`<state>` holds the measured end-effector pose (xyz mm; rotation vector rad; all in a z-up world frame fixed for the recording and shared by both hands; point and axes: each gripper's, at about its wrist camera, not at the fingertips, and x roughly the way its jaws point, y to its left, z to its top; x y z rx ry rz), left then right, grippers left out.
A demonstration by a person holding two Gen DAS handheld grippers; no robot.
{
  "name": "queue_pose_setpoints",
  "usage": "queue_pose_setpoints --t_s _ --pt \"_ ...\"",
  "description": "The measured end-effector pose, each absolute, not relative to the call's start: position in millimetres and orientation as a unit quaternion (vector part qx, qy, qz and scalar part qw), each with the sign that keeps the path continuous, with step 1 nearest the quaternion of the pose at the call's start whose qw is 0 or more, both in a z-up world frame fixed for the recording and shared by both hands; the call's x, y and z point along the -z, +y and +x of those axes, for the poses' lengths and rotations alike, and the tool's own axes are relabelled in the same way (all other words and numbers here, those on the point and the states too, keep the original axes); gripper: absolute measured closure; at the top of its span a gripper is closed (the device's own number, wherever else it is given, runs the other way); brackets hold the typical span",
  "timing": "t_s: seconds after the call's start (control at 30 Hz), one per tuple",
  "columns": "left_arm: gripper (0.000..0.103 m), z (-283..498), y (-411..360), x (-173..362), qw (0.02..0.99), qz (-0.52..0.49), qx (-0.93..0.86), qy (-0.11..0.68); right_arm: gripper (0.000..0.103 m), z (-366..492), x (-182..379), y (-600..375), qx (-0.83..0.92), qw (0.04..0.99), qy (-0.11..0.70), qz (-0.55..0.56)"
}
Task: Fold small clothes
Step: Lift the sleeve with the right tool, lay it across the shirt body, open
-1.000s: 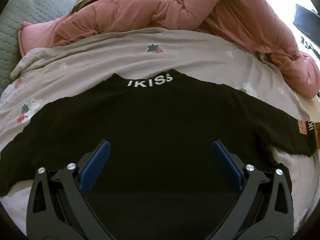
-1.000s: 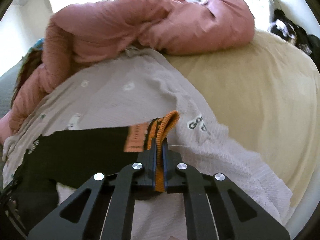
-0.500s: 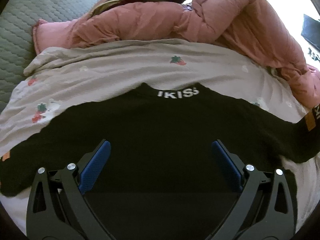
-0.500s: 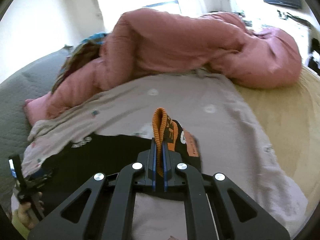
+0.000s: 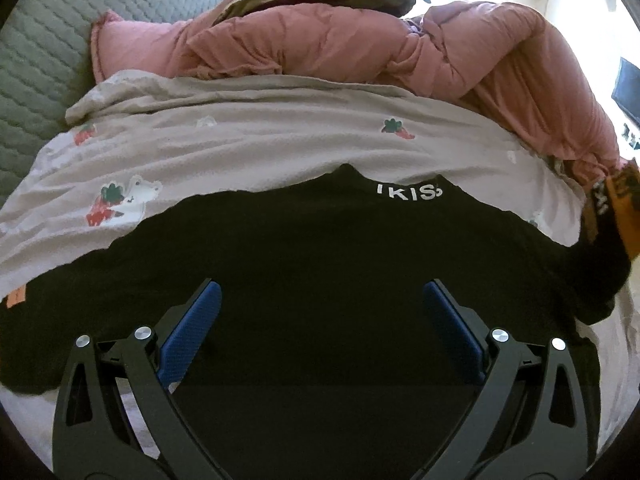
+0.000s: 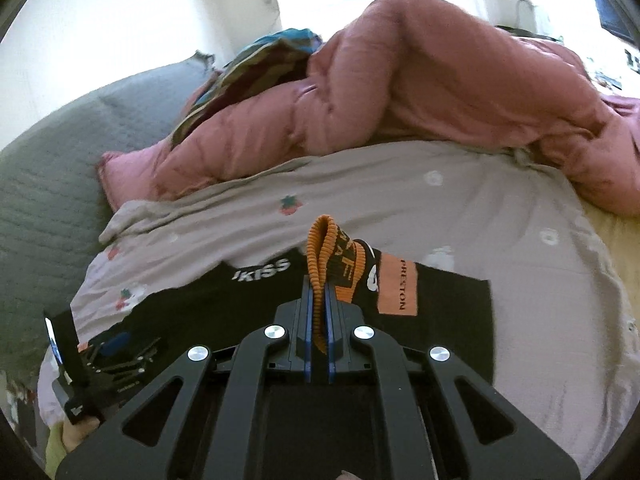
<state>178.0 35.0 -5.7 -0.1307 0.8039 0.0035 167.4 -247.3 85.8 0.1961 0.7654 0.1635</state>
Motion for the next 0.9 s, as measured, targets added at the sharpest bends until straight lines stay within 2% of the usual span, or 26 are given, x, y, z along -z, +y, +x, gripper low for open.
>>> queue_pose_setpoints --t_s 0.43,0.83,0.9 --pt "0.008 169.3 55.2 1.4 0.918 -0.092 0.009 0.385 0.099 188.5 -71.4 -155.9 -0.154 0.898 0.407 0.066" --pt "0.008 167.3 82.8 -0.2 0.914 -0.133 -0.008 0.384 0.098 193.3 -58.6 -111.0 -0.187 0.883 0.428 0.057" --pt "0.008 167.4 85.7 0.2 0.913 -0.137 -0.009 0.385 0.095 193.1 -58.1 -109.5 -0.190 0.882 0.428 0.060"
